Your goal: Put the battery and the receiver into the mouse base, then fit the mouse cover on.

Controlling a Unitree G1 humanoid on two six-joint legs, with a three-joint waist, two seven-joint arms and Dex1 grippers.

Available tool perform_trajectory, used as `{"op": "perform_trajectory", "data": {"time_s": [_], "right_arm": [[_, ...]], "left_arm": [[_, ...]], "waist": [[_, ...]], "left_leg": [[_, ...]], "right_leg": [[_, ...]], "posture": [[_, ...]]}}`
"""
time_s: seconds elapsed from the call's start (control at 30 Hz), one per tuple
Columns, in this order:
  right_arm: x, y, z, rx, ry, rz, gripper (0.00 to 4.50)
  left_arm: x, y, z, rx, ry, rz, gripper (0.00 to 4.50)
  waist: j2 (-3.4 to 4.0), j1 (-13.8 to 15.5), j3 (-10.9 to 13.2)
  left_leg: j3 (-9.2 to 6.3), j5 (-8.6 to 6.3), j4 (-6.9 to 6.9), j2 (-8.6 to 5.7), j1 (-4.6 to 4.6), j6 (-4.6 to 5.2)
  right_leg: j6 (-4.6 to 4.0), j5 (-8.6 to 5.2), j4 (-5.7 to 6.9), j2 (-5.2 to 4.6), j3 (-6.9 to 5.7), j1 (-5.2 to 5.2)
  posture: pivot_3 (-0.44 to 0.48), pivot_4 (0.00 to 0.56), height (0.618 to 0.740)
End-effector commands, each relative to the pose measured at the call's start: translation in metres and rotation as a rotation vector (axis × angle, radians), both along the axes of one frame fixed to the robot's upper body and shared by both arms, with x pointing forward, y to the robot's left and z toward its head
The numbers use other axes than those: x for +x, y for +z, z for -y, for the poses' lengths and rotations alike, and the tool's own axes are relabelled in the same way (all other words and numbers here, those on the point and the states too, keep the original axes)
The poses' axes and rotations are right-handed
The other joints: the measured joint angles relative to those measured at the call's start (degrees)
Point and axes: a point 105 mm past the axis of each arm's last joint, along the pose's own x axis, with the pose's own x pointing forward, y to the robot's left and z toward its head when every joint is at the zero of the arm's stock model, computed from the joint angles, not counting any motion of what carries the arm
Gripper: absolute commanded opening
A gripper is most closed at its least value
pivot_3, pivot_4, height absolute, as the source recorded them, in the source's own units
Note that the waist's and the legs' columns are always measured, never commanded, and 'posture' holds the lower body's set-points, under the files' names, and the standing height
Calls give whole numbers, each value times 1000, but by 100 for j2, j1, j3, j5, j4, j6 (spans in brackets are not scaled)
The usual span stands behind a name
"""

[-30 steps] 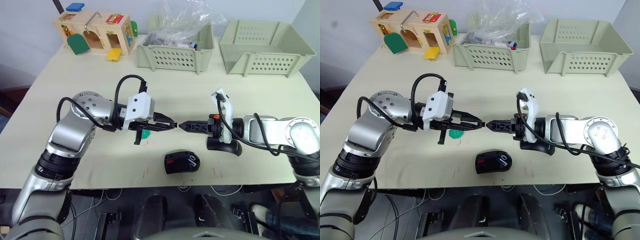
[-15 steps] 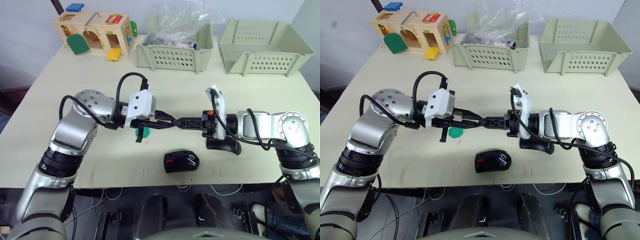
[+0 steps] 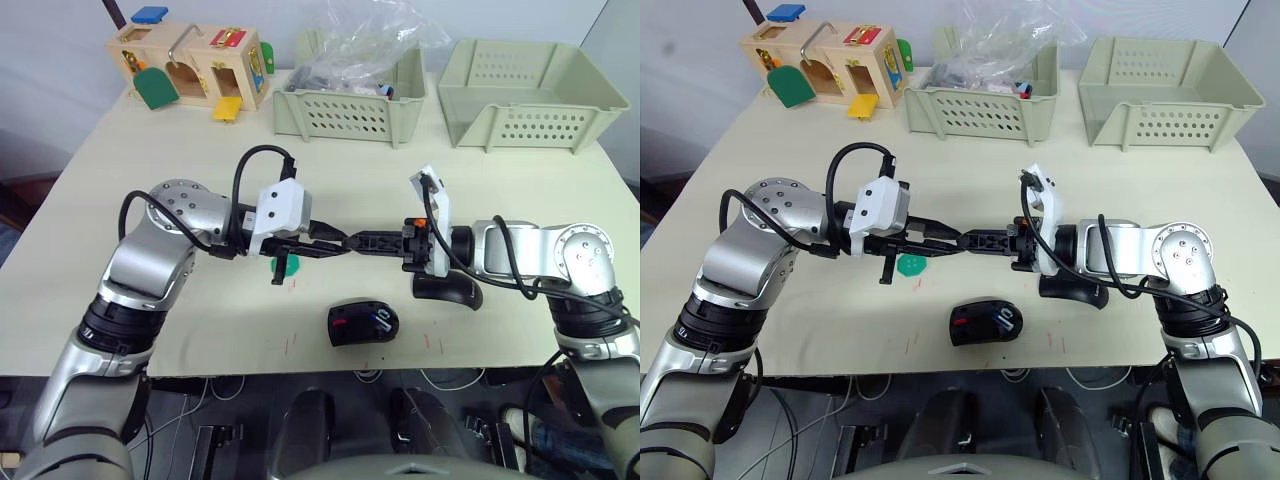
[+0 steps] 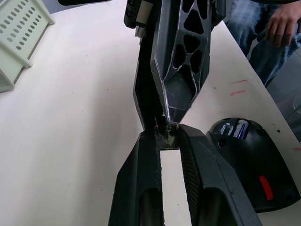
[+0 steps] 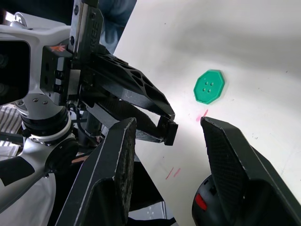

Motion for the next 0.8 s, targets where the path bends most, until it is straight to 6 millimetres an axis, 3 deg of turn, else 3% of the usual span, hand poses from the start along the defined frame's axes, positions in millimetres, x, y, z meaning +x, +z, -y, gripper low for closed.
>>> {"op": "perform_trajectory", "data": {"time_s": [0.03,0.17,0.3,0.6,0.73,0.8], "right_arm": [[-3,10,1,36,7,28,2310],[-4,9,0,34,8,25,2310],[-5,9,-2,35,27,26,1217],[-6,10,-2,36,34,27,1217],[-6,9,-2,36,34,26,70],[-7,9,-3,39,38,26,70]], "left_arm": [[-1,10,0,-2,-6,44,85],[-2,10,0,-4,-2,45,85],[-2,11,0,-8,1,45,85],[-2,11,1,-14,5,43,85],[-2,12,2,-18,4,42,85],[-3,12,3,-21,2,42,85]], "waist": [[0,-2,0],[0,-2,0],[0,-4,0],[0,-6,0],[0,-6,0],[0,-8,0]], "left_leg": [[0,0,0,0,0,0],[0,0,0,0,0,0],[0,0,0,0,0,0],[0,0,0,0,0,0],[0,0,0,0,0,0],[0,0,0,0,0,0]], "right_leg": [[0,0,0,0,0,0],[0,0,0,0,0,0],[0,0,0,0,0,0],[0,0,0,0,0,-1],[0,0,0,0,0,-1],[0,0,0,0,1,-1]], "posture": [[0,150,740],[0,150,740],[0,150,740],[0,150,740],[0,150,740],[0,150,740]]}}
